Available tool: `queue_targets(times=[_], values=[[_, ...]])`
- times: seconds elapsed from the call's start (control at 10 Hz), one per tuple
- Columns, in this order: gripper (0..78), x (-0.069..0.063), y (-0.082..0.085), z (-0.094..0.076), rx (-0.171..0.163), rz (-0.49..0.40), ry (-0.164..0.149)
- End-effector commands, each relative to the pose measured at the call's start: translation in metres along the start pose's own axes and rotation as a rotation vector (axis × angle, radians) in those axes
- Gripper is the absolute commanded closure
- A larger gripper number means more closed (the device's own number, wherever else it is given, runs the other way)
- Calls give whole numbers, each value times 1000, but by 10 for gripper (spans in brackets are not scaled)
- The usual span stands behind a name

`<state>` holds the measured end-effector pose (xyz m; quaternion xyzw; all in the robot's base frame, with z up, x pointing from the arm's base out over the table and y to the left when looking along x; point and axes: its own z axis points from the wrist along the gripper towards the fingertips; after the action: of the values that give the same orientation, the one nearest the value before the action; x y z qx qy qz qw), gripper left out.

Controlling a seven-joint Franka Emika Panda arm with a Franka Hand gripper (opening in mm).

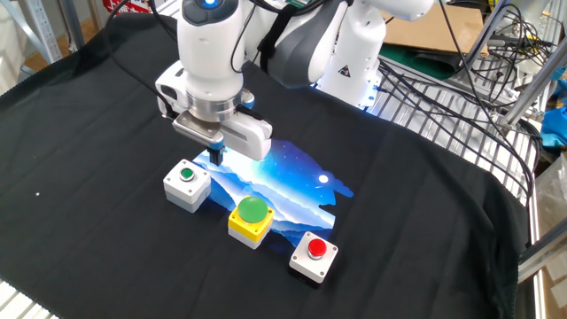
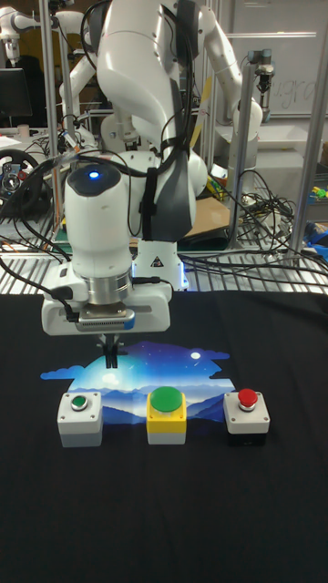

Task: Press three buttons from left to right in sequence

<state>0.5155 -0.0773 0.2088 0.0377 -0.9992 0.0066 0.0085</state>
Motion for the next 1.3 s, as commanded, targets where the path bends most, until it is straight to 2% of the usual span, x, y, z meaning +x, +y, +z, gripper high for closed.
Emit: queue_targets(times=[0.1, 0.4, 0.8, 1.1, 1.2, 1.3], values=[[764, 15, 62, 8, -64, 101, 19], [764, 16, 65, 7, -79, 111, 25], [764, 20, 72, 0, -75, 130, 29], [764, 20, 73, 0, -50, 106, 30], [764, 20, 73, 0, -9, 102, 15], [764, 20, 73, 0, -10, 121, -4]])
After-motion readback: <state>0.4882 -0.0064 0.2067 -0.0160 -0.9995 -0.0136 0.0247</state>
